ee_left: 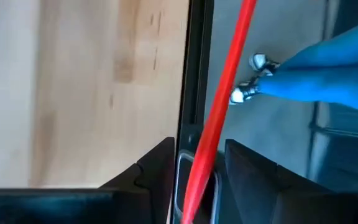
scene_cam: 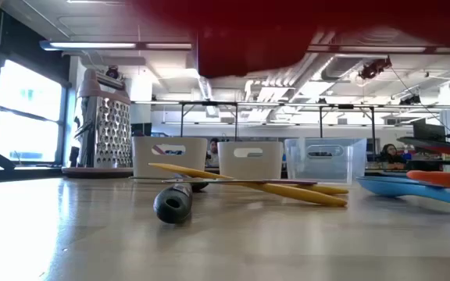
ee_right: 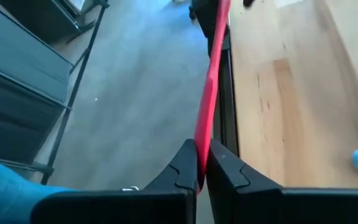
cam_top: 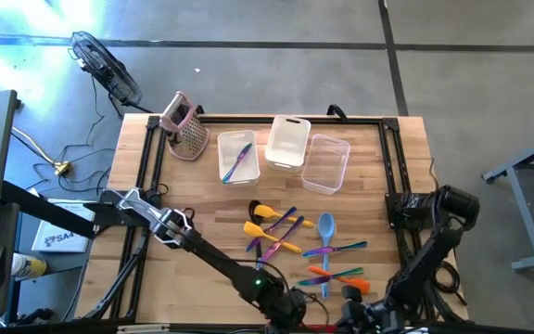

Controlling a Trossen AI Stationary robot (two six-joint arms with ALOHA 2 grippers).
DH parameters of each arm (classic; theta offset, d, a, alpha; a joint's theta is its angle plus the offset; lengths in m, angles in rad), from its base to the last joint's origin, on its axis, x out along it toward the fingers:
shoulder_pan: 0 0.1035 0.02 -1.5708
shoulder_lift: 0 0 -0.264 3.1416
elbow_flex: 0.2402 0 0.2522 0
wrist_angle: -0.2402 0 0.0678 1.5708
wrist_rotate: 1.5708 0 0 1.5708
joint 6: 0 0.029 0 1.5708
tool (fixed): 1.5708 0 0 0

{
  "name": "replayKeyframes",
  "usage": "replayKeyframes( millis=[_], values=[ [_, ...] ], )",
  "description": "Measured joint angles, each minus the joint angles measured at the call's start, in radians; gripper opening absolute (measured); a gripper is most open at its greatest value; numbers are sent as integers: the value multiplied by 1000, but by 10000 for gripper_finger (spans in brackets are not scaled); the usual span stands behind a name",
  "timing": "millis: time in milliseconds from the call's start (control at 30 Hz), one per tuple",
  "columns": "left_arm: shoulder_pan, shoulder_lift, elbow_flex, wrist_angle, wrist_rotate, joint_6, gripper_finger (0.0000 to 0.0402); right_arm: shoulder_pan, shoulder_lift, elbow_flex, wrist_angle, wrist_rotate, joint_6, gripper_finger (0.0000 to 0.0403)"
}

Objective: Pick & Place Kitchen Items
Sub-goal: Put the red spatula into the transparent bin

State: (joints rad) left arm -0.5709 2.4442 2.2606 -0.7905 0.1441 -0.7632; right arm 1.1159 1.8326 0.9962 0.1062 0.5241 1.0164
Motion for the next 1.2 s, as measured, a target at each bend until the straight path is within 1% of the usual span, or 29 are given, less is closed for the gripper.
replayKeyframes(
  millis=[133, 167, 267, 367, 500, 600, 800, 867, 967, 1067, 1200],
  values=[
    [2, -11, 96, -92, -46, -12, 138, 19, -61, -1, -22, -14, -4, 5],
    [3, -33, 77, -70, -49, -17, 138, 23, -79, 0, -22, -19, -16, 5],
    [3, -85, 62, -93, -54, -54, 138, 31, -141, -1, -27, -24, -55, 5],
    [1, -134, 63, -136, -58, -80, 138, 32, -221, -1, -67, 6, -80, 5],
    [1, -202, 62, -163, -93, -79, 138, 28, -333, -1, -187, 80, -106, 5],
    [1, -255, 63, -189, -157, -43, 138, 25, -426, -1, -265, 154, -135, 5],
    [1, -335, 64, -216, -352, 21, 138, 23, -597, -1, -421, 350, -212, 5],
    [2, -351, 64, -226, -415, 29, 138, 13, -653, -1, -496, 390, -217, 4],
    [1, -365, 65, -287, -478, 34, 138, -22, -743, -1, -623, 438, -208, 3],
    [2, -367, 65, -367, -508, 23, 138, -75, -834, -1, -742, 480, -207, 3],
    [6, -367, 64, -466, -545, -15, 138, -178, -961, -1, -899, 491, -235, 3]
  ],
)
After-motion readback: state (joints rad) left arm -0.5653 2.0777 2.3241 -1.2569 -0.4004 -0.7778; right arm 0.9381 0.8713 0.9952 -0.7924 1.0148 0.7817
